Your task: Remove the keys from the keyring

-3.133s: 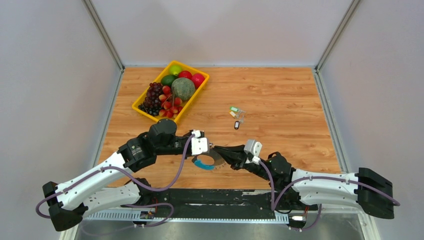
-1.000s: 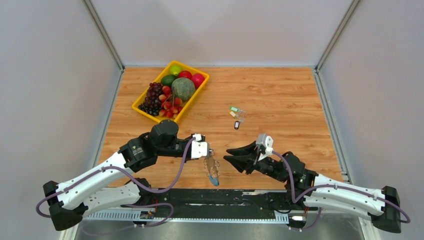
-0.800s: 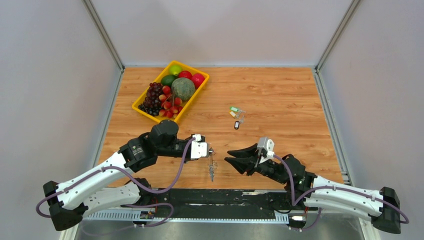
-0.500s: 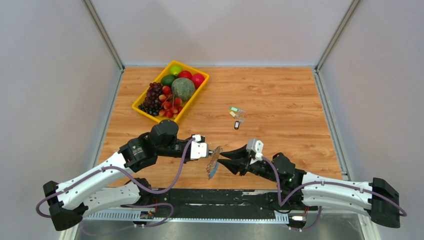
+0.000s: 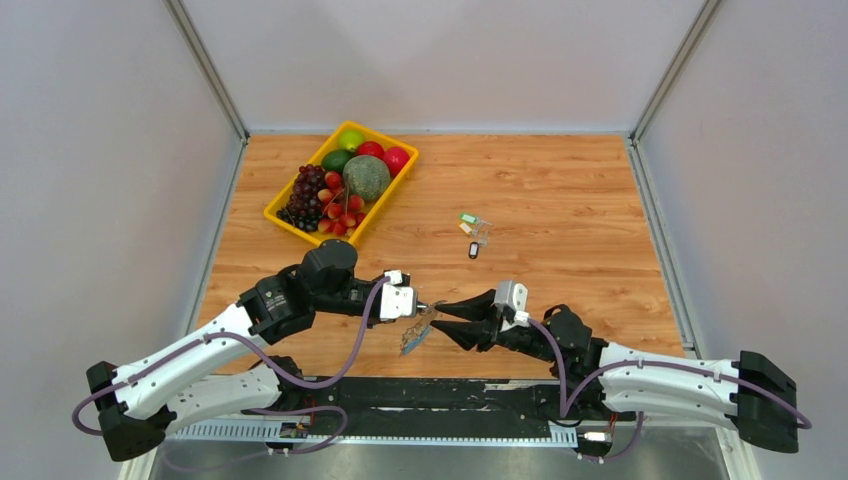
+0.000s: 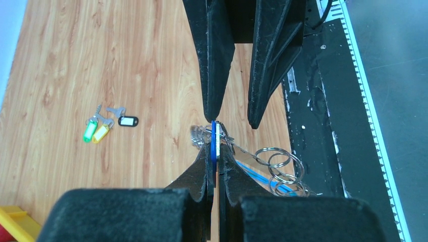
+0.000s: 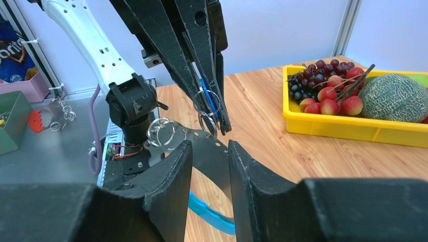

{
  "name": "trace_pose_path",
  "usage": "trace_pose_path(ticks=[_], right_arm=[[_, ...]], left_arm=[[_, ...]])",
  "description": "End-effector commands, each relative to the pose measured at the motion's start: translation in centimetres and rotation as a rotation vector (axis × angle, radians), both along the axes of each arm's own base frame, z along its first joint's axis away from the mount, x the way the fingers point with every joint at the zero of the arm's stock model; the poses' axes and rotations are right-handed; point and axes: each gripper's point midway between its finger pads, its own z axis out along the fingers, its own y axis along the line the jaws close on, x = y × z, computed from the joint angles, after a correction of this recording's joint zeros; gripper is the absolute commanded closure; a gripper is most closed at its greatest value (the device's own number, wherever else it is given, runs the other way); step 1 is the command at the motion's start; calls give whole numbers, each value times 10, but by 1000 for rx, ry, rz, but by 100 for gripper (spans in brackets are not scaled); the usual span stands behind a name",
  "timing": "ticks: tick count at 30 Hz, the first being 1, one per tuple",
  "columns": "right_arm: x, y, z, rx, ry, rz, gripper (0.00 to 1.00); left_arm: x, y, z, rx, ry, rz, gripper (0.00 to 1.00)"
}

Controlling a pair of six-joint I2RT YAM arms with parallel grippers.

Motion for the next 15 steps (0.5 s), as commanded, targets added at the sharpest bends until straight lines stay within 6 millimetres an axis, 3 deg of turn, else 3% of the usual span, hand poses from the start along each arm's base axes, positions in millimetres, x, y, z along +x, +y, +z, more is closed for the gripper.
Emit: trace_pose_path(ticks=[1,11,15], right_arm=[[-7,3,40,95,-67,37,64],[-8,12,46,95,-68,56,65],[-11,15,44,87,-57,78,76]], left_arm=[[-2,-10,20,-78,-46,-46,100],[-5,-10,22,-84,-41,-60,100],[-5,-10,23,-89,-43,-59,100]])
